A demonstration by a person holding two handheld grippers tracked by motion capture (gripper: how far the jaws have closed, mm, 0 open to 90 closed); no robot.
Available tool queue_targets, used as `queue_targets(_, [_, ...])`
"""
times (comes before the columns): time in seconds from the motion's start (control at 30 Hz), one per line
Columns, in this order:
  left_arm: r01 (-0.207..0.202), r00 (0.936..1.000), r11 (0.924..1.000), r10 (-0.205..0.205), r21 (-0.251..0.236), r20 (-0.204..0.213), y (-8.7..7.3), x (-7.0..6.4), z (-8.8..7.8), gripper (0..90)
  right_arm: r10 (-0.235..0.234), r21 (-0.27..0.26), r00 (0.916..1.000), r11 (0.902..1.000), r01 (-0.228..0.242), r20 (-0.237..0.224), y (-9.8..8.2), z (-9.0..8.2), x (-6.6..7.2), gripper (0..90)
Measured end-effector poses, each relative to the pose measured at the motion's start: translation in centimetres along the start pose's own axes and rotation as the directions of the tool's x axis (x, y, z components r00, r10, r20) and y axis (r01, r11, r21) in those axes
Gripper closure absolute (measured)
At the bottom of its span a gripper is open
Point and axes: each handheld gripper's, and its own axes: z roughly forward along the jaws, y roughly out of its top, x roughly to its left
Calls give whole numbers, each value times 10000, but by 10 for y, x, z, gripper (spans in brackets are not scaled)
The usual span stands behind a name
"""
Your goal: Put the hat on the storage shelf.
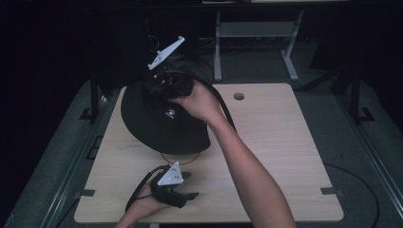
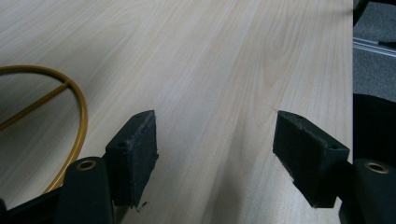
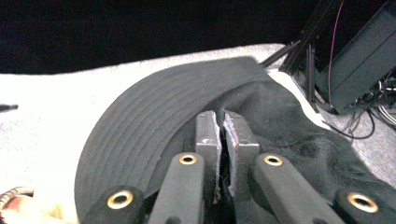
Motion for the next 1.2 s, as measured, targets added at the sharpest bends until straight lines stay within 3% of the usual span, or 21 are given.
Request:
queue_targets(0.1, [-158, 9999, 9998, 157, 108, 46, 1, 0, 0, 298, -6, 147, 10000, 9999, 6, -20, 1, 4, 2, 792])
queue_targets(0.17, [-156, 9999, 9998, 155, 91, 70, 1, -2, 1, 298, 26, 7, 9997, 10000, -26, -262, 2, 5, 4, 754])
queue_targets(0.23, [-214, 9997, 9997, 212, 113, 117, 1, -3, 1, 298, 44, -31, 9998, 10000, -44, -201, 3, 4, 6, 707])
queue_targets(0.53, [-186, 9996, 9997, 182, 186, 205, -2, -6, 1, 296, 474, -522, 9979, 9974, -496, -434, -9, -14, 4, 627])
queue_targets(0.83, [-299, 9992, 9991, 291, 289, 286, -3, -10, 3, 296, 1057, -1134, 9937, 9875, -1094, -385, -41, -37, -7, 543])
queue_targets(0.93, [-365, 9989, 9990, 357, 263, 300, -3, -10, 5, 294, 1354, -1448, 9903, 9797, -1384, -303, -56, -48, -12, 489])
queue_targets(1.2, [-396, 9986, 9986, 382, 363, 368, -4, -11, 9, 286, 1762, -1649, 9839, 9700, -1785, -287, -79, -60, -16, 434])
